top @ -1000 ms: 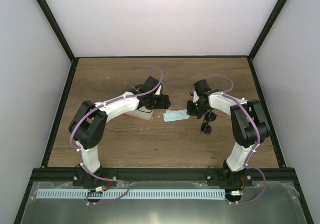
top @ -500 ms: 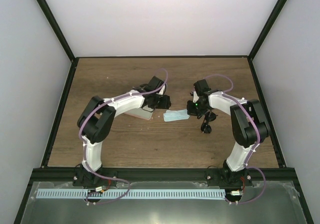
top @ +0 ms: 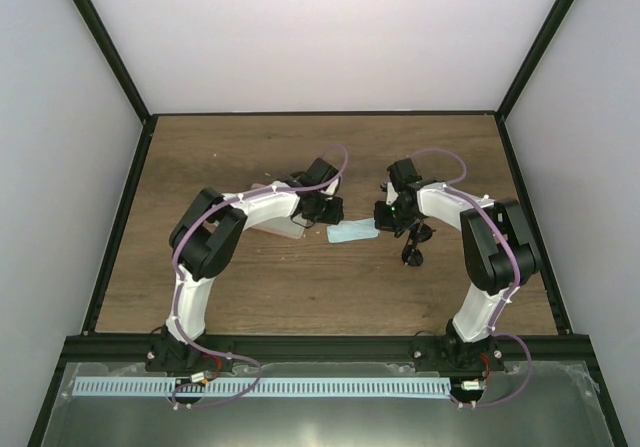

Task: Organize the sunglasses
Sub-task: Adjust the glasses cleaning cloth at the center of the board.

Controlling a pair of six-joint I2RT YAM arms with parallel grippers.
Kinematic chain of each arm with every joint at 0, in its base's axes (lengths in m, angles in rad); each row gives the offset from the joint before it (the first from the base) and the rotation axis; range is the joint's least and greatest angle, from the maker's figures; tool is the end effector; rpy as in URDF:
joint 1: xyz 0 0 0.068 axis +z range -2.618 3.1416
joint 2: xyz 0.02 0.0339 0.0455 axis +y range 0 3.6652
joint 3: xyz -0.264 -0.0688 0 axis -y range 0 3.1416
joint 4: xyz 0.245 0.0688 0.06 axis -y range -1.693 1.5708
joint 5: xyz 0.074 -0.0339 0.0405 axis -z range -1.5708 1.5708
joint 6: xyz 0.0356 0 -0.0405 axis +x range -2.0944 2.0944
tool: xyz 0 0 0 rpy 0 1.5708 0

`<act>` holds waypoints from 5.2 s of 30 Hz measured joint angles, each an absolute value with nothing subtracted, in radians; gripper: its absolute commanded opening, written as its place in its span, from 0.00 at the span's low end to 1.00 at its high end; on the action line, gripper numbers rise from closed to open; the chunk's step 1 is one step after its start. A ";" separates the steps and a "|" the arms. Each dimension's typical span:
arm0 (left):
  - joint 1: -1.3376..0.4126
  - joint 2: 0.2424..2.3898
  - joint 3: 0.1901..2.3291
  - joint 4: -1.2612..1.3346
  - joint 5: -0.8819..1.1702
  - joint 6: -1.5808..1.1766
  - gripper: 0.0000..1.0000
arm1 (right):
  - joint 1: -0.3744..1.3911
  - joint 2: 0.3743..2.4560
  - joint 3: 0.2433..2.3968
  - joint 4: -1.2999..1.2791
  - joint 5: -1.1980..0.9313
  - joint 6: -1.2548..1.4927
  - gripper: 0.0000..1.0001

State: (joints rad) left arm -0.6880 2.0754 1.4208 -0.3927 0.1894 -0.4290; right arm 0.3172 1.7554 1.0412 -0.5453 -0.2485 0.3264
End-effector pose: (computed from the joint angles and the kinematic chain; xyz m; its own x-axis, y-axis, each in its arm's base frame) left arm 0.3302 -0.2801 0.1487 -0.8981 0.2094 -0.3868 0.3549 0.8644 -0.3562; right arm 0.3071 0.1100 0.1546 -0.9766 0.0065 -0.2150 -0.0642 0.9453 0.3200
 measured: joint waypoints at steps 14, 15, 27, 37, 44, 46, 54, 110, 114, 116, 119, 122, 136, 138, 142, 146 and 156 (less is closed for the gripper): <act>-0.708 2.082 1.419 -0.410 0.182 -0.417 0.27 | 0.317 1.755 1.041 -0.546 -0.249 0.326 0.01; -0.708 2.082 1.418 -0.413 0.178 -0.417 0.27 | 0.317 1.755 1.041 -0.546 -0.249 0.326 0.01; -0.708 2.091 1.415 -0.423 0.162 -0.418 0.04 | 0.317 1.755 1.040 -0.545 -0.249 0.326 0.01; -0.708 2.094 1.435 -0.443 0.162 -0.418 0.04 | 0.317 1.755 1.040 -0.545 -0.249 0.326 0.01; -0.708 2.093 1.448 -0.445 0.161 -0.419 0.04 | 0.317 1.737 1.040 -0.555 -0.250 0.326 0.01; -0.708 2.093 1.448 -0.446 0.161 -0.419 0.04 | 0.317 1.729 1.041 -0.558 -0.250 0.326 0.01; -0.708 2.076 1.448 -0.458 0.135 -0.420 0.04 | 0.317 1.719 1.082 -0.578 -0.250 0.326 0.01; -0.707 2.031 1.411 -0.455 0.080 -0.453 0.04 | 0.317 1.802 1.159 -0.595 -0.277 0.326 0.01; -0.707 2.031 1.403 -0.451 0.092 -0.453 0.04 | 0.317 1.798 1.156 -0.594 -0.278 0.326 0.01; -0.707 2.029 1.395 -0.449 0.096 -0.453 0.04 | 0.317 1.796 1.155 -0.595 -0.278 0.326 0.01; -0.707 2.025 1.384 -0.446 0.100 -0.453 0.04 | 0.317 1.796 1.152 -0.593 -0.279 0.326 0.01; -0.707 2.023 1.373 -0.440 0.106 -0.454 0.04 | 0.317 1.796 1.144 -0.593 -0.282 0.326 0.01; -0.711 2.016 1.352 -0.435 0.126 -0.461 0.04 | 0.317 1.796 1.141 -0.592 -0.292 0.326 0.01; -0.712 2.016 1.352 -0.435 0.133 -0.461 0.04 | 0.317 1.796 1.141 -0.592 -0.292 0.326 0.01; -0.716 2.016 1.352 -0.435 0.141 -0.461 0.04 | 0.317 1.796 1.141 -0.591 -0.292 0.326 0.01; -0.720 2.016 1.352 -0.435 0.144 -0.460 0.04 | 0.317 1.796 1.141 -0.591 -0.292 0.326 0.01; -0.726 2.016 1.346 -0.440 0.144 -0.456 0.04 | 0.317 1.796 1.141 -0.591 -0.292 0.326 0.01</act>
